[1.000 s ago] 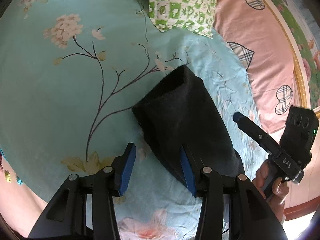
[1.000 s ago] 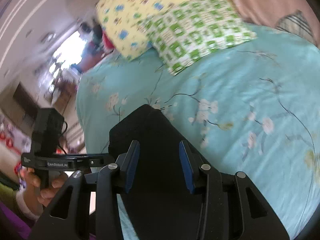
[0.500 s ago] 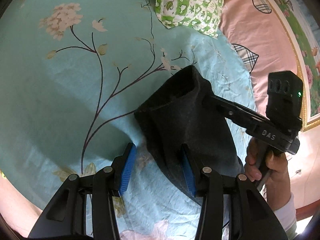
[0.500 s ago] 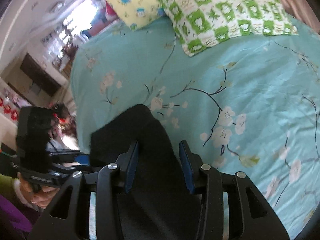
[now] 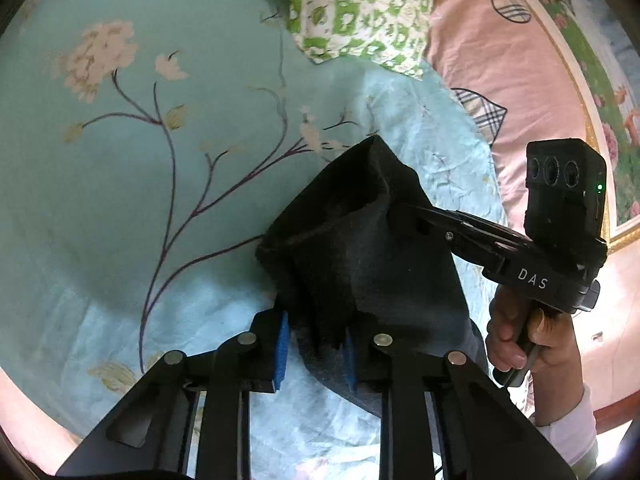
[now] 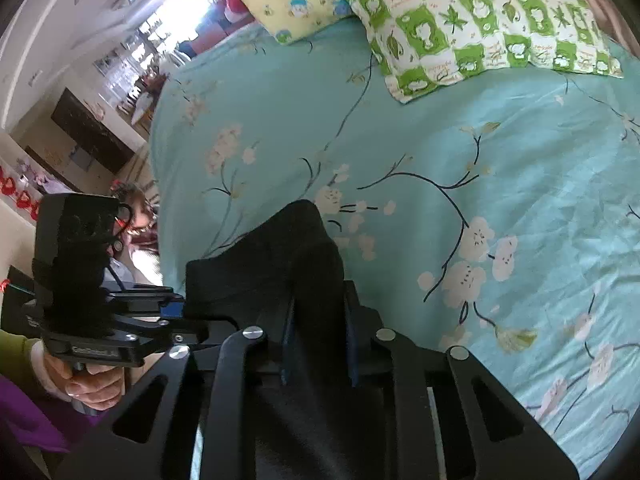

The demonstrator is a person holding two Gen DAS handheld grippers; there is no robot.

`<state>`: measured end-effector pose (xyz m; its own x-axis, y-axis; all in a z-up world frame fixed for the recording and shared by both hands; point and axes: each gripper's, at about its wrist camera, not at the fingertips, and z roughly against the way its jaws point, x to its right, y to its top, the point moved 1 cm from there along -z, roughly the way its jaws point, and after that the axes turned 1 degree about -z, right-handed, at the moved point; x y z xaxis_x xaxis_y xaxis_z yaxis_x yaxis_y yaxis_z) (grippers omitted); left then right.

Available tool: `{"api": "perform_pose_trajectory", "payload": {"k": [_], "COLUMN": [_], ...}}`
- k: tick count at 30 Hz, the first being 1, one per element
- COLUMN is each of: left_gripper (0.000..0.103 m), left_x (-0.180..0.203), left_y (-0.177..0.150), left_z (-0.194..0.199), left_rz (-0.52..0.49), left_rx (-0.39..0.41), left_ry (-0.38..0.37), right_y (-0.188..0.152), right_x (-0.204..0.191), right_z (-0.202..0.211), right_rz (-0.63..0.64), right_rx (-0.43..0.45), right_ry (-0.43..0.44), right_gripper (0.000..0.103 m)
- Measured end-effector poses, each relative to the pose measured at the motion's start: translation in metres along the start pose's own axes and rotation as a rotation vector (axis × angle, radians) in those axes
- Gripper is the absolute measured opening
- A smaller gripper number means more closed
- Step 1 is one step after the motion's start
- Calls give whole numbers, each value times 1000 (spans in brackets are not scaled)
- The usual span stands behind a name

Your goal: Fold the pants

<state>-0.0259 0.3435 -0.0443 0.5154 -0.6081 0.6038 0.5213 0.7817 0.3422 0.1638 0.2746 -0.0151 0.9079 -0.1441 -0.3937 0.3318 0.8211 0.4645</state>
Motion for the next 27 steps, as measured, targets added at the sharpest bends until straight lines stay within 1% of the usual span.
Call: {"api": "perform_pose_trajectory", "payload": {"k": [5, 9, 14, 19, 23, 27], "left_gripper": [19, 19, 18, 18, 18, 18], "left_x": [20, 40, 81, 129, 169, 199], "left_y": [-1, -4, -13, -29, -45, -65], "left_z": [18, 33, 54, 66, 67, 64], "left_rz": [-31, -67, -166, -271, -353, -419], "left_rx": [25, 42, 76, 83, 68, 47], "left_ry": [-24, -38, -65, -123, -178, -211], "right_y": [-6, -12, -28, -55, -83, -118], "right_x": [-5, -16, -24, -25, -27, -26], "right_z": [23, 48, 85, 133, 171, 205], "right_rz": [-26, -28, -42, -95, -122, -164], "right_rx": [70, 134, 213, 314, 390, 459], "right_ry": [5, 3, 4, 16, -15, -47], "right_gripper": [21, 21, 20, 20, 19, 19]}}
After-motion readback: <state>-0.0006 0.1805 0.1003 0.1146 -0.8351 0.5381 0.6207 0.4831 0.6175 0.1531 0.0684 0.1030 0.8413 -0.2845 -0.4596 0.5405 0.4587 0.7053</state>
